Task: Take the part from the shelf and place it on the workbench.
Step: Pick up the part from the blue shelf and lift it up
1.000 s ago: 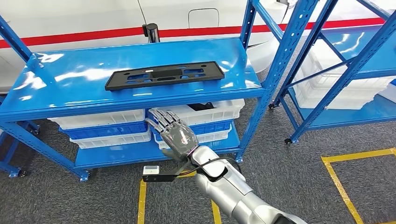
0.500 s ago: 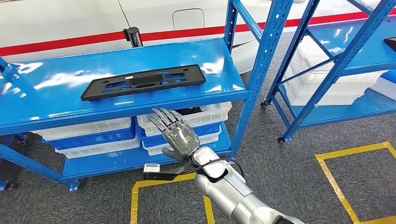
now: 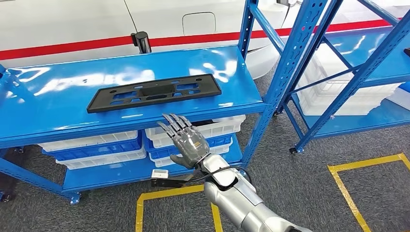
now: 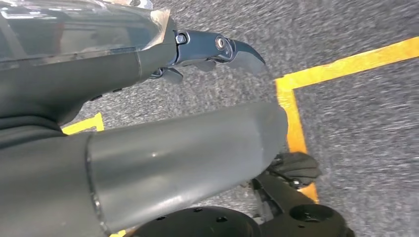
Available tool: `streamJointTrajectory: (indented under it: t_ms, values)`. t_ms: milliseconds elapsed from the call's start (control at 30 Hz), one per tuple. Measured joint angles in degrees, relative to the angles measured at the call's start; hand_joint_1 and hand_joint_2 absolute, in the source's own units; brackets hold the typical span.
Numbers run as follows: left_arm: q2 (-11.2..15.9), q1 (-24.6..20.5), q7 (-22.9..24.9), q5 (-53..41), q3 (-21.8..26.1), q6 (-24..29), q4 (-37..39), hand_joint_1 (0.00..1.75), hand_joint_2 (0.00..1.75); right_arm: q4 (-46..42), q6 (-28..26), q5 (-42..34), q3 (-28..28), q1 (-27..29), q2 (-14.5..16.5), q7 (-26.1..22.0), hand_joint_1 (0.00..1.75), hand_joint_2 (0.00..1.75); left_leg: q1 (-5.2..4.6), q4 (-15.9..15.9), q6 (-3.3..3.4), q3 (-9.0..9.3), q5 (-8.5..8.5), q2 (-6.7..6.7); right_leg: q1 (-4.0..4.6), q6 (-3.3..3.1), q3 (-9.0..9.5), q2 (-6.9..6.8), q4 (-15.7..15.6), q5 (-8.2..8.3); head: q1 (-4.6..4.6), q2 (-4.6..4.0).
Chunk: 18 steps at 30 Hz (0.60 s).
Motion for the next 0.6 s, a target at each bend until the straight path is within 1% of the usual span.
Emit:
streamJointTrajectory:
  t_ms: [33,67,100,133,167,200,233,267,333,367,400,433,467,500,533,567,600]
  values:
    - [0.01,-0.02,-0.01,-0.01,-0.02,0.03,0.00,0.00,0.00,0.01,0.00,-0.01,-0.02,0.00,-0.04,0.00,0.00,1.75,-0.01,0.00,-0.39,0.39,-0.41,0.00,0.08,-0.28,0.91,-0.26,-2.75,1.24,0.03,0.00]
    - [0.03,-0.04,-0.02,-0.03,-0.05,0.06,-0.01,0.00,0.00,0.00,0.00,-0.02,-0.04,0.06,-0.07,0.00,0.00,1.75,-0.08,-0.02,-0.80,0.58,-0.77,0.05,0.17,-0.96,1.42,-0.41,-4.13,1.92,-0.01,0.00]
    - [0.04,-0.04,-0.03,-0.04,-0.07,0.08,-0.01,0.00,0.00,-0.01,-0.01,-0.03,-0.06,0.12,-0.10,-0.01,0.00,1.75,-0.11,0.09,-1.14,0.74,-0.94,0.10,0.38,-1.89,1.47,-0.41,-4.13,1.77,-0.05,0.00]
    - [0.04,-0.02,-0.04,-0.04,-0.09,0.08,-0.01,0.00,0.00,-0.03,-0.02,-0.03,-0.07,0.17,-0.11,-0.01,0.00,1.75,-0.07,0.20,-1.41,0.80,-1.05,0.18,0.42,-2.68,1.78,-0.30,-4.19,1.85,-0.10,0.00]
    - [0.04,0.00,-0.06,-0.05,-0.11,0.08,-0.01,0.00,0.00,-0.05,-0.04,-0.03,-0.09,0.24,-0.10,-0.01,0.00,1.75,0.07,0.69,-1.64,0.67,-1.14,0.24,0.27,-3.14,2.19,-0.14,-4.27,2.01,-0.16,0.00]
    - [0.04,0.00,-0.09,-0.07,-0.12,0.09,-0.01,0.00,0.00,-0.07,-0.06,-0.03,-0.10,0.23,-0.08,-0.01,0.00,1.75,0.22,1.99,-1.81,0.11,-1.27,0.27,0.19,-3.51,2.59,-0.04,-4.36,1.88,-0.17,0.00]
    - [0.04,-0.03,-0.11,-0.08,-0.13,0.09,-0.01,0.00,0.00,-0.09,-0.08,-0.04,-0.12,0.19,-0.04,-0.01,0.00,1.75,0.36,4.22,-2.00,-1.13,-1.78,0.29,0.11,-3.89,3.05,0.03,-4.45,1.69,-0.19,0.00]
    - [0.03,-0.04,-0.13,-0.09,-0.13,0.09,0.00,0.00,0.00,-0.09,-0.08,-0.04,-0.13,0.17,0.02,-0.01,0.00,1.75,0.44,7.58,-2.23,-3.12,-2.81,0.29,0.09,-4.26,3.45,0.03,-4.54,1.42,-0.20,0.00]
    - [0.02,0.05,-0.14,-0.09,-0.13,0.09,0.01,0.00,0.00,-0.08,-0.09,-0.03,-0.14,0.20,0.09,-0.01,0.00,1.75,0.47,15.00,-2.61,-8.00,-5.67,0.27,0.28,-4.91,4.07,0.06,-4.55,0.79,-0.23,0.00]
    - [0.02,0.11,-0.14,-0.09,-0.13,0.12,0.02,0.00,0.00,-0.07,-0.09,-0.02,-0.13,0.28,0.10,-0.01,0.00,1.75,0.47,17.13,-2.66,-9.93,-6.36,0.27,0.42,-5.07,4.39,0.13,-4.55,0.47,-0.23,0.00]
    - [0.02,0.15,-0.14,-0.09,-0.13,0.16,0.02,0.00,0.00,-0.06,-0.10,-0.02,-0.13,0.35,0.11,-0.01,0.00,1.75,0.47,17.31,-2.58,-10.90,-5.84,0.27,0.54,-5.10,4.77,0.22,-4.55,0.14,-0.23,0.00]
    - [0.03,0.16,-0.14,-0.10,-0.13,0.20,0.02,0.00,0.00,-0.05,-0.13,0.00,-0.13,0.38,0.14,-0.01,0.00,1.75,0.45,15.24,-2.34,-10.68,-3.95,0.27,0.64,-5.05,5.26,0.32,-4.56,-0.22,-0.23,0.00]
    - [0.04,0.15,-0.14,-0.10,-0.13,0.24,0.02,0.00,0.00,-0.05,-0.17,0.01,-0.13,0.37,0.20,-0.02,0.00,1.75,0.39,11.58,-1.96,-9.51,-1.21,0.28,0.74,-4.97,5.82,0.41,-4.58,-0.61,-0.23,0.00]
    - [0.09,0.14,-0.14,-0.11,-0.13,0.26,0.02,0.00,0.00,-0.05,-0.24,0.03,-0.13,0.35,0.28,-0.04,0.00,1.75,0.25,7.60,-1.48,-7.99,1.25,0.30,0.80,-4.84,6.30,0.46,-4.60,-1.00,-0.20,0.00]
    - [0.16,0.10,-0.15,-0.15,-0.14,0.26,0.02,0.00,0.00,-0.04,-0.33,0.06,-0.13,0.29,0.35,-0.06,0.00,1.75,0.00,4.36,-1.05,-6.69,2.31,0.34,0.92,-4.64,6.68,0.53,-4.63,-1.36,-0.20,0.00]
    - [0.22,0.06,-0.15,-0.18,-0.14,0.26,0.02,0.00,0.00,-0.04,-0.42,0.07,-0.13,0.24,0.43,-0.07,0.00,1.75,-0.28,2.37,-0.63,-5.77,2.56,0.35,0.97,-4.34,6.87,0.55,-4.74,-1.68,-0.19,0.00]
    - [0.28,0.06,-0.16,-0.20,-0.14,0.26,0.02,0.00,0.00,-0.03,-0.49,0.08,-0.12,0.20,0.48,-0.08,0.00,1.75,-0.53,1.49,-0.25,-5.36,2.17,0.34,1.10,-3.94,7.03,0.58,-4.59,-1.78,-0.20,0.00]
